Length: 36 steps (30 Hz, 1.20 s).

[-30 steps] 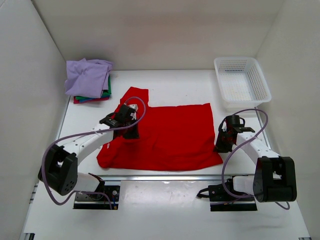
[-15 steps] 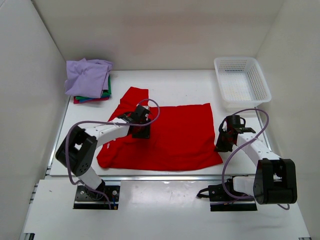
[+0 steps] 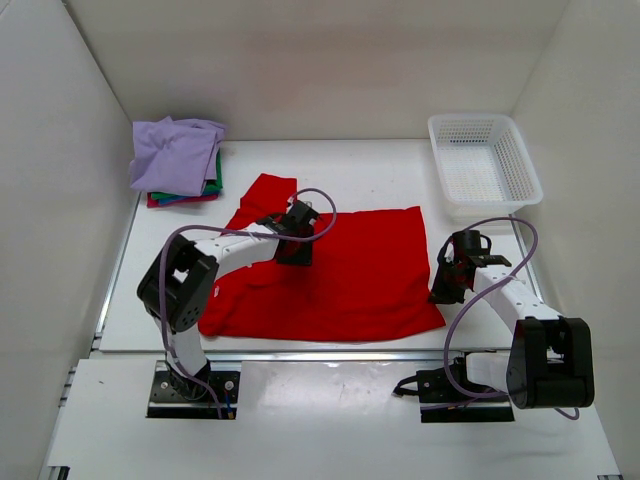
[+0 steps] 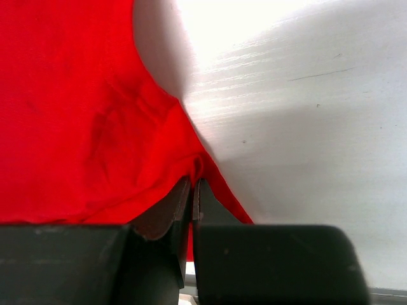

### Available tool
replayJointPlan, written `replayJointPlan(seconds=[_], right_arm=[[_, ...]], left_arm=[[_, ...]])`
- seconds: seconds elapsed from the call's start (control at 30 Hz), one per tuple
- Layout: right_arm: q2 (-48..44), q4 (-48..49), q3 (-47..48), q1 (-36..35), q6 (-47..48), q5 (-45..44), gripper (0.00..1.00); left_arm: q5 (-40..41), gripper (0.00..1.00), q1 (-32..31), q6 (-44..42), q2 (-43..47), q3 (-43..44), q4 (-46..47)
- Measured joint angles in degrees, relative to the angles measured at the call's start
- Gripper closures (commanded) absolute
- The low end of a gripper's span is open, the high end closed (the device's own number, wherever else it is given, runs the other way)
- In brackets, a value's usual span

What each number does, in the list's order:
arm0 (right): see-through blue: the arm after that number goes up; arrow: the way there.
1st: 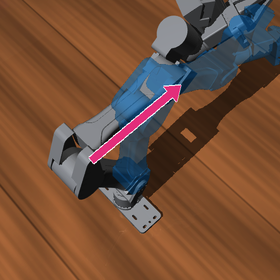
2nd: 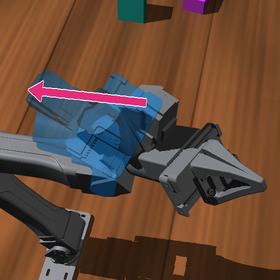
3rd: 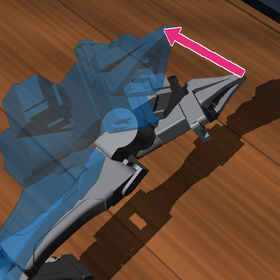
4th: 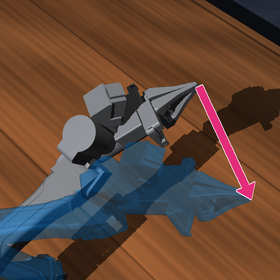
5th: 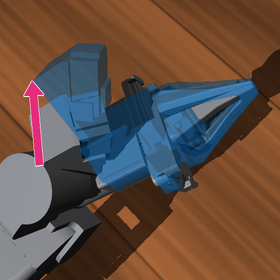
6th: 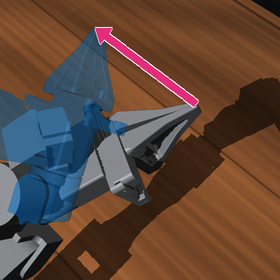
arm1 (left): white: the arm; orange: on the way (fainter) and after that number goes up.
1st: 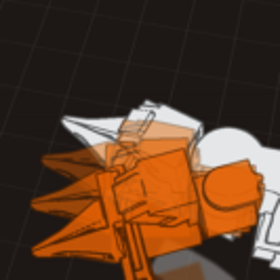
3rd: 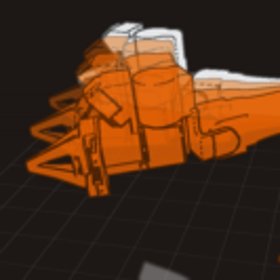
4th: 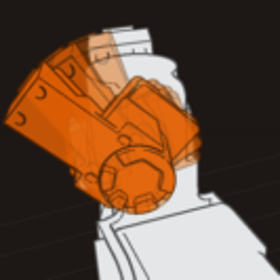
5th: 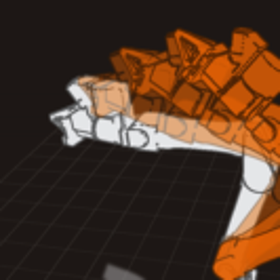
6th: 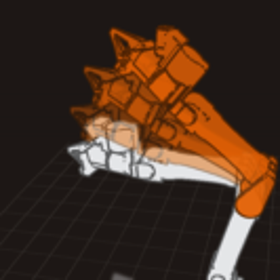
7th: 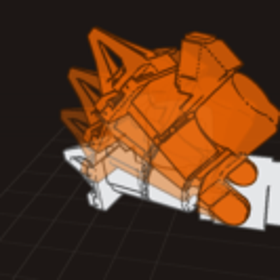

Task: Fold and stack the t-shirts
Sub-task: Flatten out the tshirt

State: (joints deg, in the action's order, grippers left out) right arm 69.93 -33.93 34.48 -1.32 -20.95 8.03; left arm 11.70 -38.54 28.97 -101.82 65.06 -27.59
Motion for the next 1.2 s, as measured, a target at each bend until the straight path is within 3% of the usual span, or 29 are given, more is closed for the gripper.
replayJointPlan(seconds=[0.4,0.57,0.63,0.67,0.73,1.03,1.2], right_arm=[[0.0,0.17,0.0,0.76,0.2,0.48,1.0],[0.0,0.17,0.0,0.61,0.2,0.59,1.0],[0.0,0.17,-0.04,0.68,0.2,0.61,1.0],[-0.02,0.17,-0.07,0.72,0.22,0.61,1.0],[-0.04,0.17,-0.15,0.76,0.22,0.63,1.0],[-0.76,0.0,-0.39,0.76,0.42,0.63,0.99],[-2.05,-1.2,-0.15,0.76,1.49,0.59,1.0]], left_arm=[[1.86,0.66,-0.61,0.42,-2.01,0.44,-2.73],[2.49,0.59,-0.92,0.37,-2.62,0.59,-3.89],[2.56,0.7,-1.03,0.31,-3.02,1.03,-4.15],[2.67,0.9,-1.07,0.15,-3.08,1.2,-4.42],[2.89,1.0,-1.05,0.28,-3.17,1.51,-5.03],[3.06,1.0,-0.98,-0.5,-2.97,2.64,-7.72],[2.69,1.0,-0.44,-1.57,3.32,3.26,-13.05]])
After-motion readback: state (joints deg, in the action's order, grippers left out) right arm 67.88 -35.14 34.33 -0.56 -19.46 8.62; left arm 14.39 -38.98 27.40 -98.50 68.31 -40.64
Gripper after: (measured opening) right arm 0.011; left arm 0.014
